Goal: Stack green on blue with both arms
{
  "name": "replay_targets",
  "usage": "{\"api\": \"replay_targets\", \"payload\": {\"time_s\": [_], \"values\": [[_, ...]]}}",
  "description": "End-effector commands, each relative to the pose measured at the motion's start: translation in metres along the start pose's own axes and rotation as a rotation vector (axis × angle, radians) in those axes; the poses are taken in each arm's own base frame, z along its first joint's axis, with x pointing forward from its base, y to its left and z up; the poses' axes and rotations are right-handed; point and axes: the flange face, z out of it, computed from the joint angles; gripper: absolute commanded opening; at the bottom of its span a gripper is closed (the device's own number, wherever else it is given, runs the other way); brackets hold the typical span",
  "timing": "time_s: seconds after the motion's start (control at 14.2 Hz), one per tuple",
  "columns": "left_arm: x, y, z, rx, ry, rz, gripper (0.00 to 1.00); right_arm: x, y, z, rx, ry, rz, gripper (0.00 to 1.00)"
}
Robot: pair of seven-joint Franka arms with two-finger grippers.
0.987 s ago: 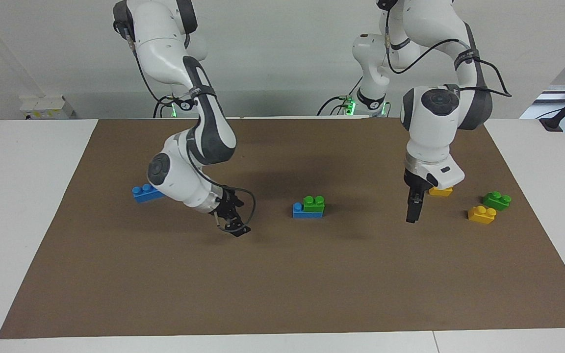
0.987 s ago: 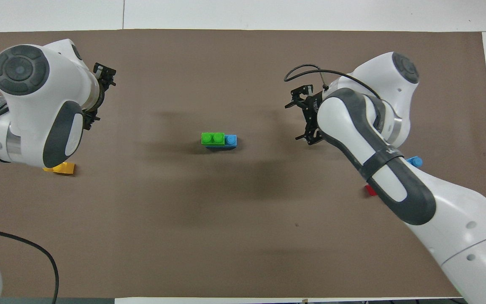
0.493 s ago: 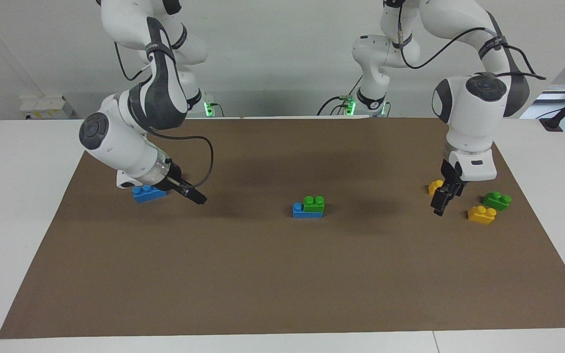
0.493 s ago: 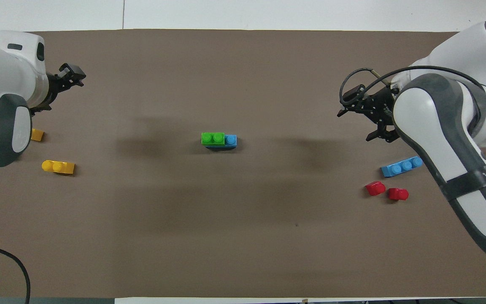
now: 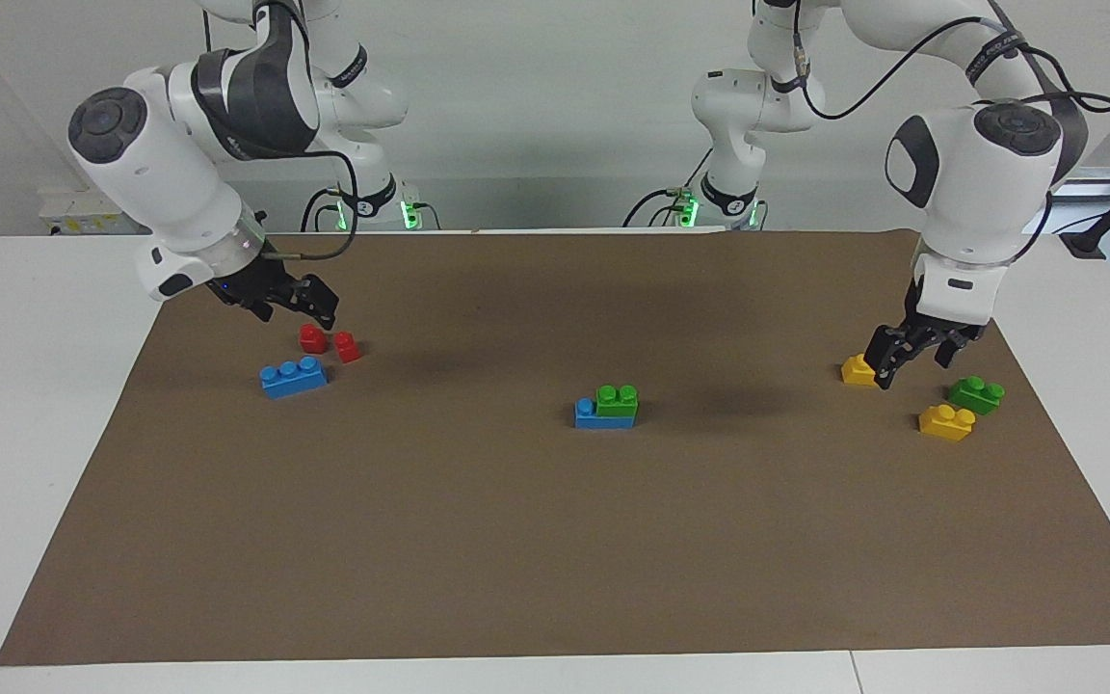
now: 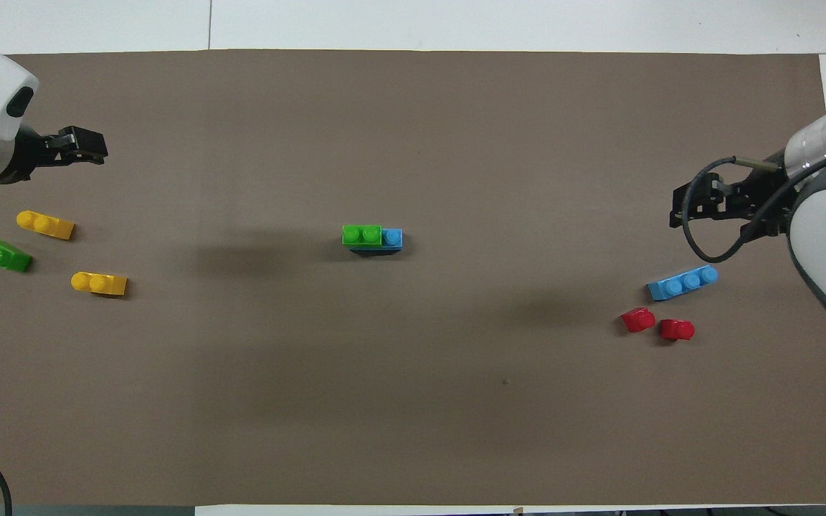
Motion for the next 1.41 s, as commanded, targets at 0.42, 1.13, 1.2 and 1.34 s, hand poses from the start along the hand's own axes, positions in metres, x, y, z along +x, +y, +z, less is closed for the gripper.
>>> {"api": "replay_targets", "payload": {"time_s": [0.42, 1.13, 1.2, 1.34], "values": [[-0.022, -0.012, -0.083, -0.092, -0.193, 0.108, 1.00, -0.014, 0.049, -0.041, -0.030, 0.033, -0.057, 1.00], [-0.036, -0.010, -0.109, -0.130, -0.176, 0.190, 1.00, -0.013, 0.047, -0.041, -0.113, 0.049, -0.077, 0.99], [-0.036, -0.010, -0.109, -0.130, -0.175, 0.189, 1.00, -0.013, 0.047, -0.042, -0.121, 0.055, -0.079, 0.99], [-0.034, -0.013, -0.111, -0.132, -0.166, 0.180, 1.00, -0.010, 0.048, -0.042, -0.117, 0.069, -0.078, 0.99]]}}
